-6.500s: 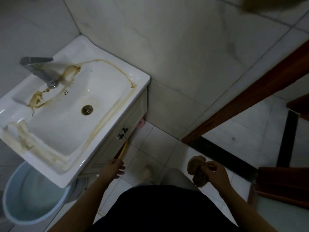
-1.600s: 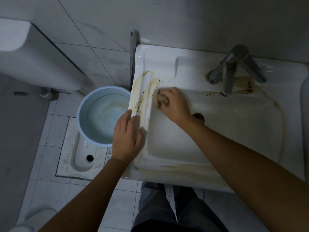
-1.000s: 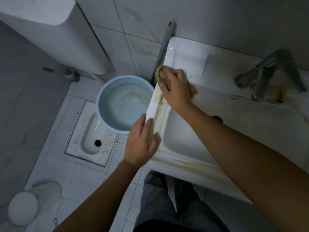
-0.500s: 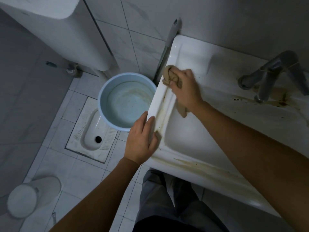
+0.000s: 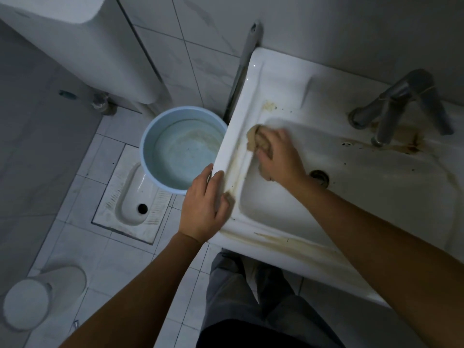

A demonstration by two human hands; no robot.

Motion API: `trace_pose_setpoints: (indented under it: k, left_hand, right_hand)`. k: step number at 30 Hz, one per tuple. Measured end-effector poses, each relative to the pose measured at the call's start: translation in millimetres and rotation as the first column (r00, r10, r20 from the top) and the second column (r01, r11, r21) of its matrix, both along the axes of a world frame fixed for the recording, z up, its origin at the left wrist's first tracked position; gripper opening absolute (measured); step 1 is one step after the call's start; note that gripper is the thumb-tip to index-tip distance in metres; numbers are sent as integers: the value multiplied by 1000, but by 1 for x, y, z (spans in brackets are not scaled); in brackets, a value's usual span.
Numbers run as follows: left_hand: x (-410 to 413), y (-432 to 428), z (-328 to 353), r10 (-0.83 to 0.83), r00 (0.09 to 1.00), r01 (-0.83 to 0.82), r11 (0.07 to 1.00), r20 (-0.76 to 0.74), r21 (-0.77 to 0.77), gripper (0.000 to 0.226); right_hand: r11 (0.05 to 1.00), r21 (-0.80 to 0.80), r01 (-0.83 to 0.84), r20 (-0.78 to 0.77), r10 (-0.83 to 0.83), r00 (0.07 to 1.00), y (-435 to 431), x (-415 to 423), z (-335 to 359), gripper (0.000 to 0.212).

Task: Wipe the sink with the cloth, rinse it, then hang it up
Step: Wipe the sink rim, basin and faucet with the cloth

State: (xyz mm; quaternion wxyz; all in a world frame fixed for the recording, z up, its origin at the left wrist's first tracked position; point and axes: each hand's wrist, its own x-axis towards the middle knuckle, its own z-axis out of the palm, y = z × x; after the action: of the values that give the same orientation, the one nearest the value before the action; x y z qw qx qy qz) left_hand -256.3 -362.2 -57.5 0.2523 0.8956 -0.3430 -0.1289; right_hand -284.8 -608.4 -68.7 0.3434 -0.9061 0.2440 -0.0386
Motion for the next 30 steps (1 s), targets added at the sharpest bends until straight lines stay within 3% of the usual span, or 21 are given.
trace_pose_setpoints:
  k: [2, 6, 10, 13, 18, 25, 30]
  left_hand:
    - [1, 0, -1, -4, 1000, 4, 1000, -4, 1, 55]
    - [0, 0, -1, -2, 1000, 2, 1000, -1, -4, 54]
    - [1, -1, -1, -4, 1000, 4, 1000, -6, -7, 54]
    - [0, 0, -2, -1, 1000, 1, 1000, 0, -14, 54]
    - [1, 0, -3, -10, 1000, 10, 1000, 0, -20, 54]
    - [2, -1, -1, -8, 1000, 8, 1000, -25, -27, 53]
    - [2, -2, 0, -4, 1000, 3, 1000, -28, -24, 54]
  right_hand:
    - [988, -28, 153, 26, -153, 988, -26, 14, 2, 40]
    - [984, -102, 146, 61, -140, 988, -39, 27, 4, 25]
    - [952, -7, 305, 147, -301, 942, -35, 32, 7, 29]
    - [930, -65, 361, 195, -343, 919, -46, 45, 15, 32]
    - [947, -207, 247, 117, -227, 967, -26, 55, 5, 39]
    - [987, -145, 70, 82, -59, 995, -32, 31, 12, 39]
    - [917, -189, 350, 87, -340, 936, -78, 16, 15, 37]
